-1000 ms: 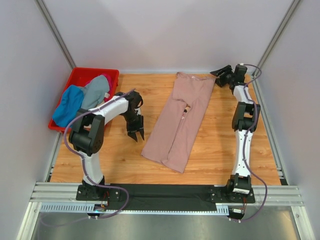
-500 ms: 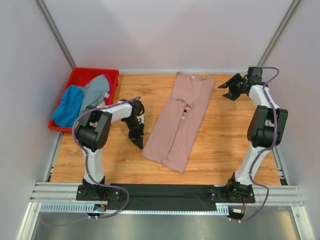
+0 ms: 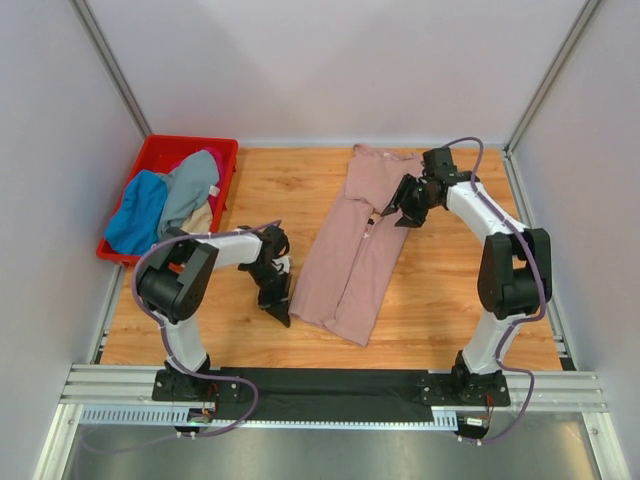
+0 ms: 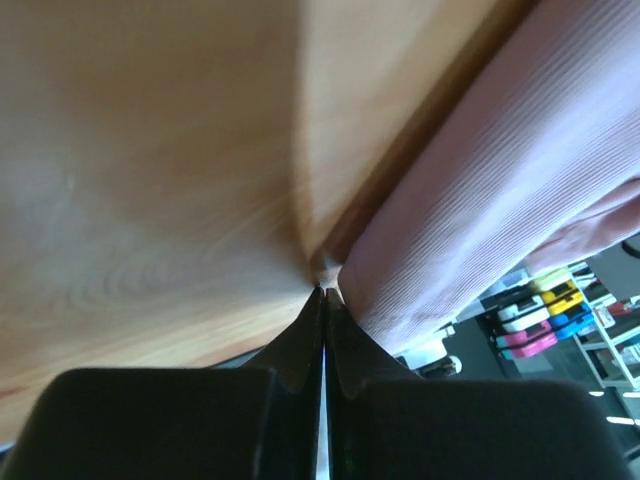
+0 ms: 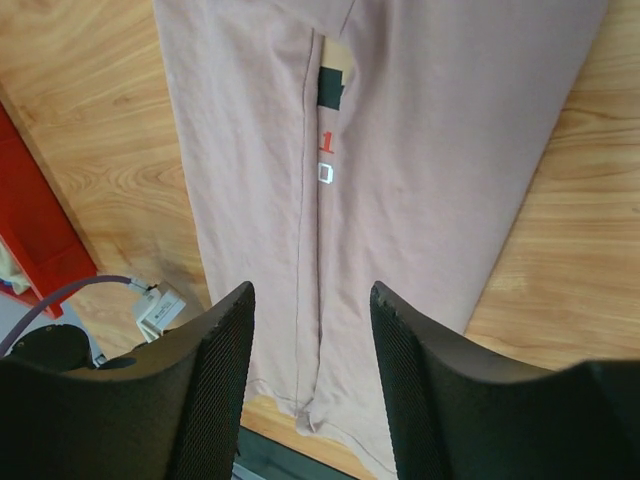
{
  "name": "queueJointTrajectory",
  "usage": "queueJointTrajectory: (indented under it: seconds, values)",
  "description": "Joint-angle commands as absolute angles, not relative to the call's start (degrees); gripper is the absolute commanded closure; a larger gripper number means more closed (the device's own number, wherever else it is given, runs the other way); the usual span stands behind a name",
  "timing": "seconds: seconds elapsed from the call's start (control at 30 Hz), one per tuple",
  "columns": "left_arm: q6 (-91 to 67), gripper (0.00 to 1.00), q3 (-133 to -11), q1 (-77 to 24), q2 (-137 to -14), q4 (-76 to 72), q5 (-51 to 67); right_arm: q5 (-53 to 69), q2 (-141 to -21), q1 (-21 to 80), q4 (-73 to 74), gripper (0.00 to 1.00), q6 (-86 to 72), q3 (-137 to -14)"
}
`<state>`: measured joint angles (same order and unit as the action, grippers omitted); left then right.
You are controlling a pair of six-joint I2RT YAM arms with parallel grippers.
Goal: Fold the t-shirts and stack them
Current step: Fold the tshirt
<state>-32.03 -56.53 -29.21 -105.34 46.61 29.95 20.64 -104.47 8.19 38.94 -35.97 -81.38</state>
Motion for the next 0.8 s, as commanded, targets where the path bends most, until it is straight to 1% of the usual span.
queueJointTrajectory:
  seconds: [0.0,0.03,0.07,0.1,0.17,0.23,0.33,0.43,0.47,0.5,0.77]
  values:
    - [-34.4,1.0,-55.5,-29.5,-101.1,45.3,30.0,15.9,-103.1,11.5,40.5,0.49,-34.6,-83.8]
    - [-33.9,1.0,-56.4,-29.4,-101.1,47.8,28.7,15.7,-103.5,13.4,41.0,0.49,-34.5,-84.8]
    - [-32.8,0.98,-57.5,-29.4,-101.1,49.2,24.8,15.5,-104.1,14.2,41.7,0.49,-34.6,-85.1]
    - [-32.1,0.93,-60.4,-29.2,-101.2,50.9,22.4,15.1,-104.1,15.0,41.9,0.49,-34.7,-85.3]
    - [-30.2,0.78,-63.2,-28.1,-101.2,54.5,16.1,14.9,-103.9,16.5,42.1,0.49,-34.9,-85.4]
    - [-29.0,0.68,-66.9,-26.5,-101.2,56.3,13.7,15.0,-103.5,17.0,42.4,0.49,-35.1,-85.3]
    - [-26.0,0.61,-70.4,-25.1,-101.4,56.3,12.4,14.4,-102.2,17.1,43.6,0.49,-34.4,-85.5]
    - [-22.9,0.58,-70.7,-25.1,-101.9,52.3,19.3,13.5,-101.0,17.1,44.5,0.49,-33.3,-85.6]
    - [-22.5,0.57,-70.2,-25.1,-102.3,51.3,24.1,13.4,-100.7,17.1,45.1,0.49,-33.1,-85.6]
    - [-22.5,0.57,-69.6,-25.1,-103.3,50.5,25.6,13.1,-100.5,17.1,45.3,0.49,-33.0,-85.5]
    - [-21.2,0.56,-65.3,-25.4,-106.4,45.8,30.0,12.9,-100.4,17.1,46.3,0.49,-32.0,-86.5]
